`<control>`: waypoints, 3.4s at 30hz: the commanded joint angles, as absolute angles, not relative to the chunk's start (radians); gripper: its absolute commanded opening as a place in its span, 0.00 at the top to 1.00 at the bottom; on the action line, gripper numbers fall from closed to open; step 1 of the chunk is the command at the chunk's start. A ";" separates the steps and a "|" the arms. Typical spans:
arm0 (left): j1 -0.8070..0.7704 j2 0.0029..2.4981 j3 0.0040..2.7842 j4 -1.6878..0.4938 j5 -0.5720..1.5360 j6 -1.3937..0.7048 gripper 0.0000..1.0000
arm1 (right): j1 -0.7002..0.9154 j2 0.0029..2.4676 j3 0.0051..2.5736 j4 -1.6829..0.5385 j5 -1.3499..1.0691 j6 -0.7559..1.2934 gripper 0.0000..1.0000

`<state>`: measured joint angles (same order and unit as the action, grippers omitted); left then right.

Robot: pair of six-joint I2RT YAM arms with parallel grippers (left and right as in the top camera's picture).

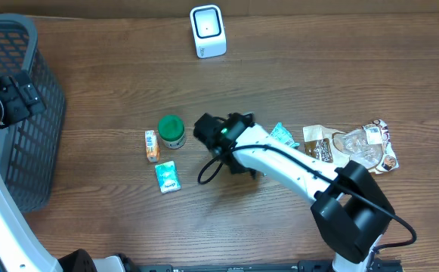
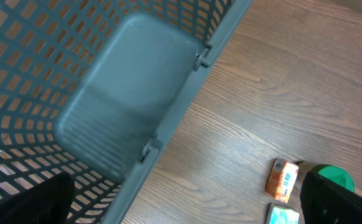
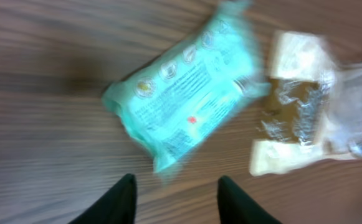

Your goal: Scan the item barcode

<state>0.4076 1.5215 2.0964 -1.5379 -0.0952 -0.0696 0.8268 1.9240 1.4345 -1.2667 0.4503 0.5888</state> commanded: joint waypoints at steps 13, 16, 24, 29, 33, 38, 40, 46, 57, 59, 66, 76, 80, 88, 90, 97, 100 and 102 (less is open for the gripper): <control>0.411 1.524 2.110 -1.537 -0.104 -0.048 0.00 | 0.616 1.876 1.695 -1.282 0.204 0.386 0.40; 0.411 1.524 2.110 -1.536 -0.104 -0.048 0.00 | 0.477 1.876 1.668 -1.242 0.112 0.315 0.40; 0.411 1.524 2.110 -1.537 -0.104 -0.048 0.00 | 0.205 1.876 1.555 -1.156 -0.188 0.200 0.52; 0.411 1.524 2.110 -1.537 -0.104 -0.048 0.00 | 0.181 1.877 1.460 -1.141 -0.141 0.230 0.56; 0.411 1.524 2.110 -1.537 -0.104 -0.048 0.00 | 0.181 1.877 1.395 -1.183 -0.009 0.383 0.75; 0.411 1.524 2.110 -1.537 -0.104 -0.048 0.00 | 0.182 1.877 1.380 -1.243 0.033 0.444 0.93; 0.411 1.524 2.110 -1.536 -0.104 -0.048 0.00 | 0.186 1.877 1.380 -1.240 0.028 0.447 0.96; 0.411 1.524 2.110 -1.536 -0.104 -0.048 0.00 | 0.217 1.877 1.332 -1.167 0.025 0.496 0.96; 0.411 1.524 2.110 -1.537 -0.104 -0.048 0.00 | 0.242 1.877 1.222 -0.971 0.026 0.521 0.96; 0.411 1.524 2.110 -1.537 -0.104 -0.048 0.00 | 0.249 1.877 1.215 -0.911 0.002 0.476 0.96; 0.411 1.524 2.110 -1.536 -0.104 -0.048 0.00 | 0.345 1.877 1.196 -0.757 -0.129 0.307 0.96; 0.411 1.524 2.110 -1.536 -0.104 -0.048 0.00 | 0.437 1.877 1.211 -0.746 -0.165 0.226 0.96; 0.411 1.524 2.110 -1.536 -0.104 -0.048 0.01 | 0.437 1.876 1.274 -0.799 -0.214 0.204 0.92; 0.411 1.524 2.110 -1.536 -0.104 -0.048 0.00 | 0.448 1.821 1.491 -1.036 -0.263 0.212 0.85; 0.411 1.524 2.110 -1.536 -0.104 -0.048 0.00 | 0.453 1.790 1.500 -1.060 -0.237 0.294 0.85; 0.411 1.524 2.110 -1.537 -0.104 -0.048 0.01 | 0.464 1.777 1.430 -1.167 -0.005 0.742 0.96; 0.411 1.524 2.110 -1.537 -0.104 -0.048 0.00 | 0.485 1.777 1.356 -1.075 -0.045 0.760 0.96; 0.411 1.524 2.110 -1.537 -0.104 -0.048 0.01 | 0.506 1.777 1.313 -1.014 -0.072 0.781 0.96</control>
